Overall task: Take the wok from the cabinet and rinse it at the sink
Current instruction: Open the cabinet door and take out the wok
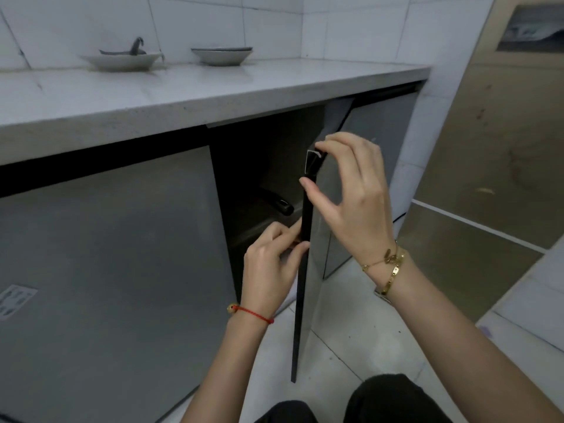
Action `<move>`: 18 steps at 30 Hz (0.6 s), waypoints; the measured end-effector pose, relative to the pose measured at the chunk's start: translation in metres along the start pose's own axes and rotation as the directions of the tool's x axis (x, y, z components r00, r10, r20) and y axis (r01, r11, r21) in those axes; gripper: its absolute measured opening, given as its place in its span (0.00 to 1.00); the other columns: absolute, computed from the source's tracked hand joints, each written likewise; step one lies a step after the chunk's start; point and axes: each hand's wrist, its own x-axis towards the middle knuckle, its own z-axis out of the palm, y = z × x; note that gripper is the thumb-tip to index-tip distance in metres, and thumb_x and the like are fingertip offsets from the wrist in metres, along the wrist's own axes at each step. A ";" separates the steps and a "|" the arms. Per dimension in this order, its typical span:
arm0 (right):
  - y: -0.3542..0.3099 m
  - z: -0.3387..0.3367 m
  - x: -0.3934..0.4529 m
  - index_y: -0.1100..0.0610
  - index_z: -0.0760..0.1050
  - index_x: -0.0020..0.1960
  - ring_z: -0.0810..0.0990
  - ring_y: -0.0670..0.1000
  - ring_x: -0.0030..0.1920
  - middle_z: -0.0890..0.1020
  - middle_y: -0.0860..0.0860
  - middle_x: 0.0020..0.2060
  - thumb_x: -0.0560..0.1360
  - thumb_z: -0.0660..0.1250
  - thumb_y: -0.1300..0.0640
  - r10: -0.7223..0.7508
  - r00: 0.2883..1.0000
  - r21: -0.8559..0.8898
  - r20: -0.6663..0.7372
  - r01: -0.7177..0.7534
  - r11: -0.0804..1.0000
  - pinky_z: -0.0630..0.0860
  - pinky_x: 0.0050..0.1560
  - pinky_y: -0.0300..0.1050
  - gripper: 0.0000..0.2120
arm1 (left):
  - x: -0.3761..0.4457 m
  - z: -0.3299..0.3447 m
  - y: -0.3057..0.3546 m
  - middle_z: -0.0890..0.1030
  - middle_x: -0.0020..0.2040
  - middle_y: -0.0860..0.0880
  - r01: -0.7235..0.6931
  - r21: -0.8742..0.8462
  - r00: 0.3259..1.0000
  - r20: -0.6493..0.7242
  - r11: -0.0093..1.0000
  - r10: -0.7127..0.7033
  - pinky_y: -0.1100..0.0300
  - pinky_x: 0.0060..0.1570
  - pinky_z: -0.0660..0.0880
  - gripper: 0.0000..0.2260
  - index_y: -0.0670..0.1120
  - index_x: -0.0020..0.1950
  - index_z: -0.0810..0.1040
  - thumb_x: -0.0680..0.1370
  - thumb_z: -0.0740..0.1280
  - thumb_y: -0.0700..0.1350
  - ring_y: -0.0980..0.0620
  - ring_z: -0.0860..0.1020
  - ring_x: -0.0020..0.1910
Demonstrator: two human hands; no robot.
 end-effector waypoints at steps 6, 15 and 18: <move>0.021 -0.038 -0.012 0.62 0.76 0.61 0.75 0.55 0.61 0.80 0.54 0.57 0.76 0.68 0.54 0.024 1.000 -0.064 -0.001 -0.024 0.998 0.73 0.61 0.49 0.17 | -0.007 0.033 0.021 0.74 0.39 0.51 -0.043 -0.183 0.999 0.024 0.982 0.049 0.66 0.40 0.73 0.18 0.45 0.65 0.78 0.75 0.72 0.41 0.58 0.74 0.38; 0.055 -0.075 -0.023 0.60 0.77 0.64 0.75 0.55 0.61 0.81 0.52 0.59 0.77 0.67 0.55 -0.033 0.999 -0.227 0.010 0.034 0.973 0.72 0.61 0.50 0.17 | -0.011 0.080 0.039 0.79 0.56 0.52 -0.105 -0.283 0.991 0.046 0.953 0.122 0.58 0.59 0.76 0.19 0.47 0.67 0.77 0.76 0.72 0.43 0.57 0.77 0.58; 0.066 -0.083 -0.026 0.59 0.77 0.64 0.75 0.54 0.63 0.81 0.51 0.60 0.77 0.67 0.54 -0.041 0.999 -0.257 0.014 0.044 0.966 0.72 0.62 0.50 0.17 | -0.009 0.092 0.043 0.78 0.62 0.52 -0.122 -0.293 0.984 0.086 0.948 0.153 0.55 0.63 0.74 0.19 0.47 0.68 0.75 0.77 0.71 0.44 0.57 0.75 0.63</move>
